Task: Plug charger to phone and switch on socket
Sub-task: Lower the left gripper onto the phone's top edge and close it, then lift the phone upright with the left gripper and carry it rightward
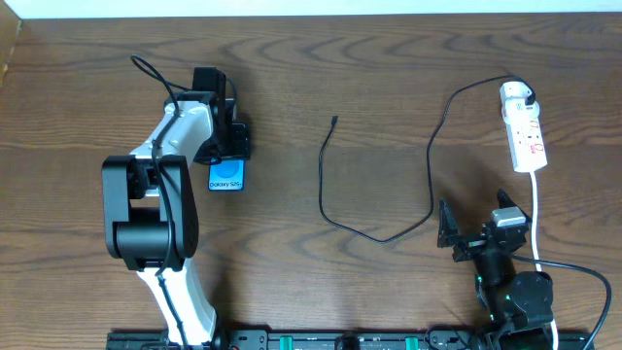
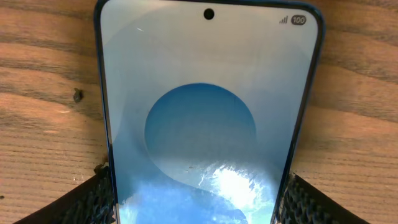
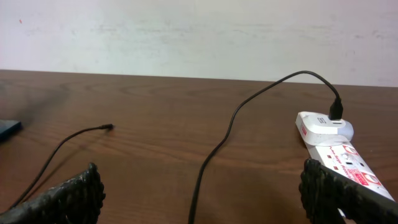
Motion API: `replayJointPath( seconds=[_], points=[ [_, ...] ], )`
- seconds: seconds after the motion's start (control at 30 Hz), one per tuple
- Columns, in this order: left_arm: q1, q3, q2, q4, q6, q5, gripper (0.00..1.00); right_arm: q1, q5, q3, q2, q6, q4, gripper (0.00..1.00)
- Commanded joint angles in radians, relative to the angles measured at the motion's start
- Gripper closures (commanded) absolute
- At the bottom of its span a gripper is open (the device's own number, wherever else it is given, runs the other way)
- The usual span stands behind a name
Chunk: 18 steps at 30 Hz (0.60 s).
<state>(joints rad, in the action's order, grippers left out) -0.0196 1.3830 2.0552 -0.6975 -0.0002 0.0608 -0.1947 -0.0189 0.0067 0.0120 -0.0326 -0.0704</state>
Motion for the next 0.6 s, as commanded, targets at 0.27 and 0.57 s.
replayJointPath(
  seconds=[0.27,0.57],
  points=[
    [0.000,0.013,0.046,-0.055,-0.047,0.010,0.33,-0.014,-0.001,-0.001,-0.006,0.008,-0.005,0.01],
    [0.000,0.040,-0.030,-0.074,-0.066,0.044,0.37,-0.014,-0.001,-0.001,-0.006,0.008,-0.005,0.01]
  ],
)
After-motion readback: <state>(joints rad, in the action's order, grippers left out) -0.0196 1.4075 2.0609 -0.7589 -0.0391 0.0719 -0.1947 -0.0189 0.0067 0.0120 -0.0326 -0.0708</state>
